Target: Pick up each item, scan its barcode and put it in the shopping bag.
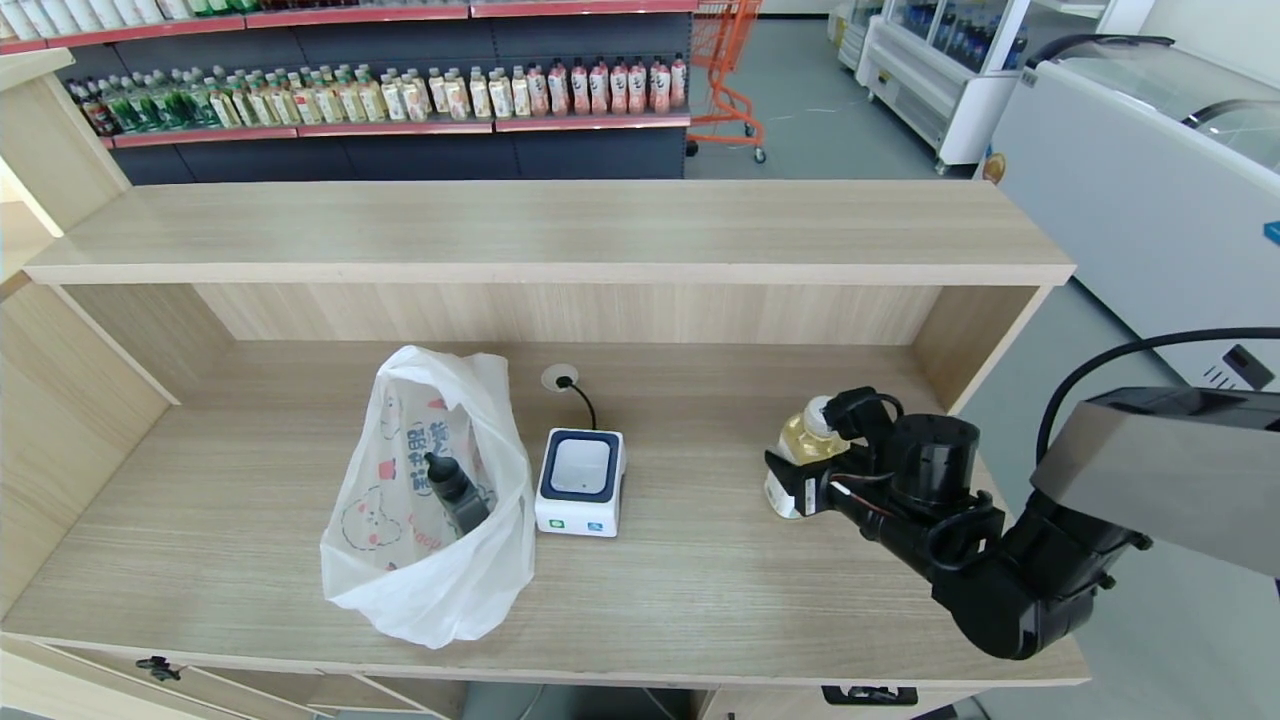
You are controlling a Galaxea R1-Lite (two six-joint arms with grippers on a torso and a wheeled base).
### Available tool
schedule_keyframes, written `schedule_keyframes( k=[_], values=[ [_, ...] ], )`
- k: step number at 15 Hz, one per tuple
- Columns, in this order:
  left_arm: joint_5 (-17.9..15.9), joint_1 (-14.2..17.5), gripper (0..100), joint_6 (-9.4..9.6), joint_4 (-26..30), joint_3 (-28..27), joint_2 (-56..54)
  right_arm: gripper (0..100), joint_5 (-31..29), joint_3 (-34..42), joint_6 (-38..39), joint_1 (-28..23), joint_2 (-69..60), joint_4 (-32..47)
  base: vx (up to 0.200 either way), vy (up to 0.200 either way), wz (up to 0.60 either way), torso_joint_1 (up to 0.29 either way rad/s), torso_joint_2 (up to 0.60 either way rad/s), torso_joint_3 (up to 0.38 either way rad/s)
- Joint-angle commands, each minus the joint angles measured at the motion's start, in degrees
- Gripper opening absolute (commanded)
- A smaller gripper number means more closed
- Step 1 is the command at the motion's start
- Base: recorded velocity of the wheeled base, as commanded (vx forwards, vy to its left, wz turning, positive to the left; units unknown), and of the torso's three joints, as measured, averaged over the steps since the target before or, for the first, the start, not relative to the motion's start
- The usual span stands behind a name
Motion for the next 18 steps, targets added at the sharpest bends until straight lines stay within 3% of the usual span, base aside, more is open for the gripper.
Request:
schedule_keyframes(
  k=[1,7,9,11,13,15,18],
  values=[
    [0.0,0.0,100,-0.01,0.0,0.0,0.0,0,0.0,-0.9,0.0,0.1,-0.2,-0.2,0.000,0.000,0.00,0.000,0.00,0.000],
    [0.0,0.0,100,-0.01,0.0,0.0,0.0,0,1.0,0.0,1.9,0.4,-6.3,2.7,0.000,0.000,0.00,0.000,0.00,0.000],
    [0.0,0.0,100,-0.01,0.0,0.0,0.0,0,2.0,-1.1,11.6,2.4,-13.9,9.2,0.000,0.000,0.00,0.000,0.00,0.000],
    [0.0,0.1,100,-0.01,0.0,0.0,0.0,0,12.1,-1.8,19.8,3.8,-23.1,18.3,0.000,0.000,0.00,0.000,0.00,0.000],
    [0.0,0.0,100,-0.01,0.0,0.0,0.0,0,29.0,0.6,19.4,2.1,-26.9,19.7,0.000,0.000,0.00,0.000,0.00,0.000],
    [0.0,0.0,100,-0.01,0.0,0.0,0.0,0,34.6,0.7,17.6,1.5,-26.4,20.8,0.000,0.000,0.00,0.000,0.00,0.000],
    [0.0,0.0,100,-0.01,0.0,0.0,0.0,0,34.7,5.4,21.1,5.4,-28.0,21.3,0.000,0.000,0.00,0.000,0.00,0.000]
  ],
)
